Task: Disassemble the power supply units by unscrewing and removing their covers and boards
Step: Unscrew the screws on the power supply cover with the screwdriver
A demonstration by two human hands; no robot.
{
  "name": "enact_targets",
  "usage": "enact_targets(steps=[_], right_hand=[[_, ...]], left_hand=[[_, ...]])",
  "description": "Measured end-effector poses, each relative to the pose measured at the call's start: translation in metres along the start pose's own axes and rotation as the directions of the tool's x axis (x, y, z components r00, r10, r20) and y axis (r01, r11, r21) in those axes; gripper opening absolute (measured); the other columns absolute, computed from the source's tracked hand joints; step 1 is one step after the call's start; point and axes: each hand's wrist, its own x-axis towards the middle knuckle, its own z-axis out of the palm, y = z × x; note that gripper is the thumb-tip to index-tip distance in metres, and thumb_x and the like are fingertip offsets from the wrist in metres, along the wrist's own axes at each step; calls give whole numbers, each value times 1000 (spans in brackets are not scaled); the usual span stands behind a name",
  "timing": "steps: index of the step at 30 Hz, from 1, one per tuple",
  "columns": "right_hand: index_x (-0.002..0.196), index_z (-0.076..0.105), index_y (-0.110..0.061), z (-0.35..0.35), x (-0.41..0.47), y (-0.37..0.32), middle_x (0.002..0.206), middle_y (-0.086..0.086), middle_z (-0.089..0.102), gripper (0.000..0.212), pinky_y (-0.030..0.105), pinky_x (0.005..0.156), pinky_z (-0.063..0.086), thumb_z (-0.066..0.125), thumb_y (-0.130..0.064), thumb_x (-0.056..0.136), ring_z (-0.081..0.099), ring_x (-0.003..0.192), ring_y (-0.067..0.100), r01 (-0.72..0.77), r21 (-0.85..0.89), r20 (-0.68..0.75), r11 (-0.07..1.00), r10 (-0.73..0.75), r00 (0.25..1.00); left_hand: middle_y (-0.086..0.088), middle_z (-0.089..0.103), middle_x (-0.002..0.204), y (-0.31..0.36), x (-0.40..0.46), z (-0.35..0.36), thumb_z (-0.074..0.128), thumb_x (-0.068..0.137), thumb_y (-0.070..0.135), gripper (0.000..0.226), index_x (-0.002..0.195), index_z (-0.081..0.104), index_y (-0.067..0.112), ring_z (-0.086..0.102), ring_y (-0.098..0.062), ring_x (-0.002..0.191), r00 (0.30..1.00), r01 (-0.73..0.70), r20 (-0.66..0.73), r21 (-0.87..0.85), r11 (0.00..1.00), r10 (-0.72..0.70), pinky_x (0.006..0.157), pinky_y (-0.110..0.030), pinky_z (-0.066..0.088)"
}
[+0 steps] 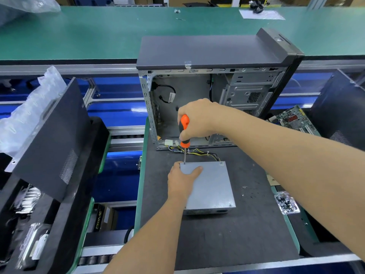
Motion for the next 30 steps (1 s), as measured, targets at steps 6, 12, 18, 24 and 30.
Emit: enact_targets(steps=[6, 12, 18, 24, 30], right_hand=[[82, 52, -17, 6, -4, -11, 76, 0, 46, 78, 32, 58, 34, 21, -88, 81, 47, 66, 21, -86, -133, -139, 987, 67, 988], [90, 49, -14, 2, -7, -14, 86, 4, 46, 40, 36, 67, 37, 42, -54, 94, 46, 76, 29, -89, -116, -116, 989, 76, 990], [86, 46, -10, 5, -7, -8, 85, 4, 47, 66, 34, 58, 32, 25, -72, 95, 45, 72, 27, -170, -236, -148, 957, 138, 979], [112, 43, -16, 4, -8, -2, 98, 5, 47, 55, 38, 70, 36, 40, -67, 92, 44, 90, 31, -118, -232, -39, 965, 112, 993], [101, 37, -18, 5, -9, 1, 96, 6, 49, 35, 39, 72, 35, 55, -46, 91, 45, 90, 31, -10, -196, -86, 981, -7, 996]], left_hand=[[3, 64, 105, 1, -1, -1, 84, 68, 55, 52, 104, 56, 28, 64, -20, 97, 1000, 13, 6, -1, 1000, -13, 82, -44, 59], [3, 64, 103, 3, -1, -1, 84, 69, 54, 51, 103, 57, 27, 64, -20, 96, 1000, 8, 4, -3, 1000, -8, 83, -44, 58], [4, 64, 105, 2, -2, -1, 84, 69, 54, 52, 104, 55, 30, 64, -18, 97, 1000, 2, 8, -2, 1000, -2, 84, -42, 58], [3, 65, 105, 3, -2, -2, 85, 70, 54, 52, 104, 57, 27, 64, -18, 96, 1000, 4, 11, -6, 1000, -4, 83, -41, 58], [4, 64, 105, 4, -4, -2, 84, 70, 55, 48, 99, 53, 33, 64, -19, 95, 1000, 8, 16, 2, 1000, -8, 83, -43, 58]])
